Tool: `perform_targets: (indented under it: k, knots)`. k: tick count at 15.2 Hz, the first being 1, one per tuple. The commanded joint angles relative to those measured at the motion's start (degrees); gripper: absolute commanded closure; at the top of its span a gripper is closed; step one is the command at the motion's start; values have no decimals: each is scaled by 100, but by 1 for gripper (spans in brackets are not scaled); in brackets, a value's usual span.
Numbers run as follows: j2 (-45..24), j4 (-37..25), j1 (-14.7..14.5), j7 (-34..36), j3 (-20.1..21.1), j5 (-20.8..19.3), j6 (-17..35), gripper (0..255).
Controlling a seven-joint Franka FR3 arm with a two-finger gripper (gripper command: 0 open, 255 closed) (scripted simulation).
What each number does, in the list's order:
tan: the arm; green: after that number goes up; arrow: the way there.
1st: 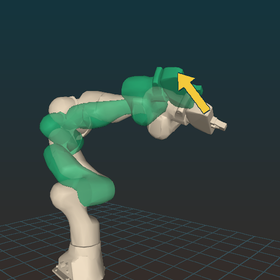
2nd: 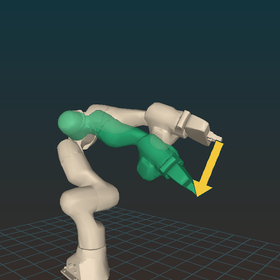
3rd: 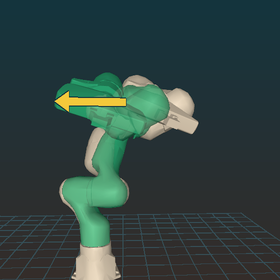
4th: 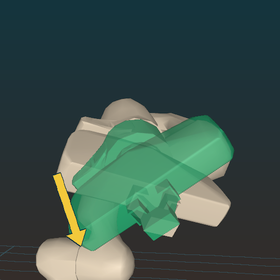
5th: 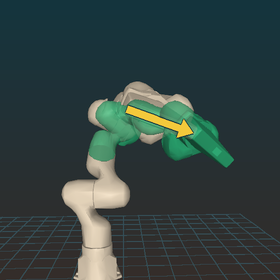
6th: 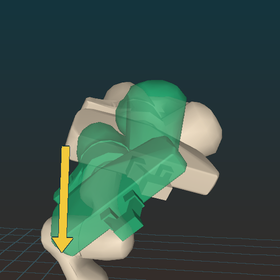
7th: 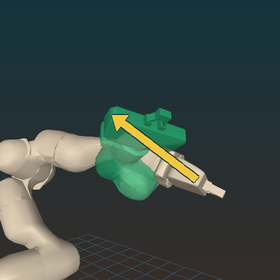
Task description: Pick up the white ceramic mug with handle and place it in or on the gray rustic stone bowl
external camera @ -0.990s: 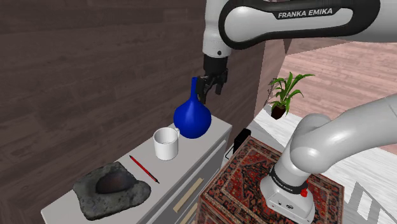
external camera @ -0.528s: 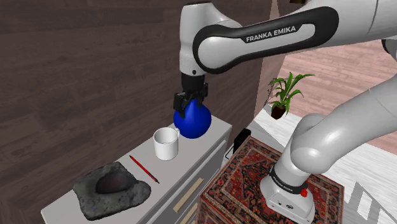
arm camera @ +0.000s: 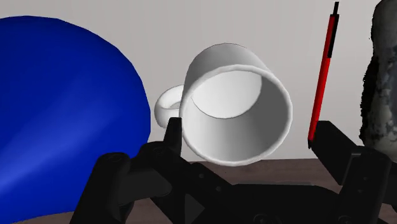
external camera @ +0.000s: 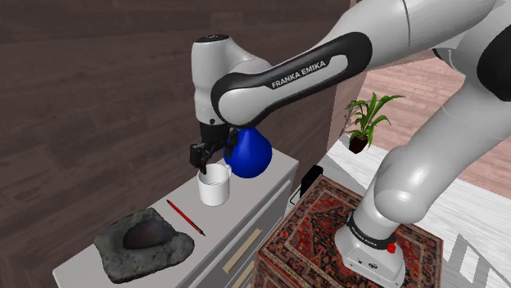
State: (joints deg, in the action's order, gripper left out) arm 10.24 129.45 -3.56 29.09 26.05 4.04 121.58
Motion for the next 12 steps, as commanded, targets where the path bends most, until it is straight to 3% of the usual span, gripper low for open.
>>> perform_targets:
  k: [1,4,12]
  knots:
    - [-376,-187,-30,308,162,-178,195,0]
    - [-920,-479,-83,694,306,-496,412,0]
    - [-1281,-233,-99,866,303,-738,971,0]
